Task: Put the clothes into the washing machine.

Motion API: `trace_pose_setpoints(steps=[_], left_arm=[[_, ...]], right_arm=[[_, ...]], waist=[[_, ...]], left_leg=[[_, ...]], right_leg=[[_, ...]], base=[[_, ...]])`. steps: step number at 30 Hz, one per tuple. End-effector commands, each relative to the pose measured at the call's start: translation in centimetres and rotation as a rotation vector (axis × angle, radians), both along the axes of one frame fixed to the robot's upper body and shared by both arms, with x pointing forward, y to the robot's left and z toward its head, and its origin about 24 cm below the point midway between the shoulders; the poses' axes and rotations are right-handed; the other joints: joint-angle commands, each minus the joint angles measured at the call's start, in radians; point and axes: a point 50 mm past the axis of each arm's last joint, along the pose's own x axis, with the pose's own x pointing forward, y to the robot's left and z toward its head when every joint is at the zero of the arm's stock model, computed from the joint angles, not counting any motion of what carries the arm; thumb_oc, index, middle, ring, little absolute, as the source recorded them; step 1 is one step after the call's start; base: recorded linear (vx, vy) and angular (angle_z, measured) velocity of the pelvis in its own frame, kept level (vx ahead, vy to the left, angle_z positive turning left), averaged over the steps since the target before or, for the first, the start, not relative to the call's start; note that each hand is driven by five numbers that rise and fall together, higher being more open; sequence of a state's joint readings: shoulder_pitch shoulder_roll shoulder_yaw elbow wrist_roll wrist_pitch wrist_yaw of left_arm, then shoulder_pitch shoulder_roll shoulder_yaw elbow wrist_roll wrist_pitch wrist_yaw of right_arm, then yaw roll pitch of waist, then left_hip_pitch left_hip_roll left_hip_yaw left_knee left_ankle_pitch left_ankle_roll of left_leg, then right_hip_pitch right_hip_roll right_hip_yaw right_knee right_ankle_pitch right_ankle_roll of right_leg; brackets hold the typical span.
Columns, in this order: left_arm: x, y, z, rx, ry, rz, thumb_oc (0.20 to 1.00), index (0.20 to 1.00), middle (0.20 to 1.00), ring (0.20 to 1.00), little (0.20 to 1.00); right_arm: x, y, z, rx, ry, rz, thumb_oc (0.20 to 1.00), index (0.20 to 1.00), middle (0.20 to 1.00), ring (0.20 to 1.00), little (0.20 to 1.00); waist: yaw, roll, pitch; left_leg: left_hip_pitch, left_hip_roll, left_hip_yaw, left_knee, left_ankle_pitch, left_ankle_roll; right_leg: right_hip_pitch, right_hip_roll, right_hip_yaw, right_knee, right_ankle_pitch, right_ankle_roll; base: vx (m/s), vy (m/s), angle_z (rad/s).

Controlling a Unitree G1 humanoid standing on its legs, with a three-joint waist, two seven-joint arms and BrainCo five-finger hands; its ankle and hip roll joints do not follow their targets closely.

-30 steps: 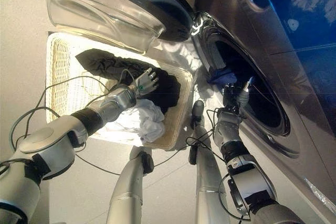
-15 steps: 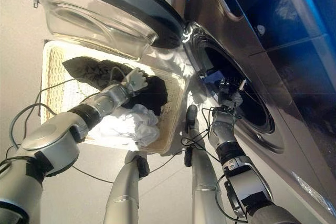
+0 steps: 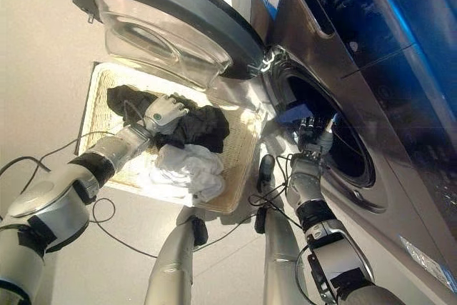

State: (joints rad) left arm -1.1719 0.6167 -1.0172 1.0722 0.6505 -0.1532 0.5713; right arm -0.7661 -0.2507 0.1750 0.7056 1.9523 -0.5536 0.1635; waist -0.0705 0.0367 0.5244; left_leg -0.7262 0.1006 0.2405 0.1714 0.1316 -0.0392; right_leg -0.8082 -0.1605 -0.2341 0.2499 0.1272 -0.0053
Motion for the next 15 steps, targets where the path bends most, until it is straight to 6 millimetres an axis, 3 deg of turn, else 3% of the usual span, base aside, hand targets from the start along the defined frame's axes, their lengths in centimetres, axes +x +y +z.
trace_pose_setpoints(steps=[1,3,4,6,14,15], left_arm=[[-0.6,1.5,2.6,-0.394,-0.135,-0.042,0.2,0.2,0.2,0.2,0.2],[-0.8,1.6,2.3,-0.518,-0.137,-0.058,0.2,0.2,0.2,0.2,0.2],[-1.4,1.4,1.8,-0.695,-0.14,-0.111,0.2,0.2,0.2,0.2,0.2],[-2.1,1.0,1.0,-0.83,-0.142,-0.176,0.2,0.2,0.2,0.2,0.2],[-3.9,-1.2,-0.7,-1.061,-0.114,-0.342,0.2,0.2,0.2,0.2,0.2],[-4.3,-1.8,-1.0,-1.157,-0.073,-0.388,0.2,0.2,0.2,0.2,0.2]], right_arm=[[-0.8,-0.4,1.1,-0.193,0.008,-0.018,1.0,1.0,1.0,1.0,1.0],[-0.9,0.1,1.0,-0.298,0.057,-0.021,1.0,1.0,1.0,1.0,1.0],[-1.1,1.1,0.7,-0.5,0.135,-0.013,1.0,1.0,1.0,1.0,1.0],[-1.4,1.6,0.0,-0.638,0.168,-0.009,1.0,1.0,1.0,1.0,1.0],[-2.7,3.2,-1.8,-0.911,0.12,0.084,1.0,1.0,1.0,1.0,1.0],[-3.0,4.0,-1.8,-1.058,0.059,0.113,1.0,1.0,1.0,1.0,1.0]], waist=[[0.026,0.01,-0.004],[0.03,0.01,-0.004],[0.035,0.007,-0.004],[0.04,0.005,-0.004],[0.055,0.002,-0.004],[0.058,0.002,-0.004]], left_leg=[[0.022,-0.012,0.012,0.0,-0.026,-0.091],[0.029,-0.013,0.01,0.003,-0.026,-0.09],[0.042,-0.015,0.007,0.003,-0.028,-0.088],[0.054,-0.016,0.004,0.001,-0.03,-0.086],[0.064,-0.02,0.0,0.007,-0.044,-0.077],[0.067,-0.022,-0.004,0.009,-0.051,-0.072]], right_leg=[[0.034,-0.018,-0.061,0.124,-0.084,0.135],[0.041,-0.016,-0.06,0.13,-0.09,0.132],[0.053,-0.013,-0.058,0.133,-0.099,0.127],[0.066,-0.01,-0.059,0.133,-0.108,0.123],[0.078,-0.008,-0.069,0.157,-0.134,0.117],[0.076,-0.006,-0.068,0.167,-0.141,0.119]], base=[[0.0,0.0,0.0],[0.0,0.0,0.0],[0.0,0.0,0.0],[0.0,0.0,0.0],[0.01,-0.016,0.04],[0.0,0.0,0.0]])
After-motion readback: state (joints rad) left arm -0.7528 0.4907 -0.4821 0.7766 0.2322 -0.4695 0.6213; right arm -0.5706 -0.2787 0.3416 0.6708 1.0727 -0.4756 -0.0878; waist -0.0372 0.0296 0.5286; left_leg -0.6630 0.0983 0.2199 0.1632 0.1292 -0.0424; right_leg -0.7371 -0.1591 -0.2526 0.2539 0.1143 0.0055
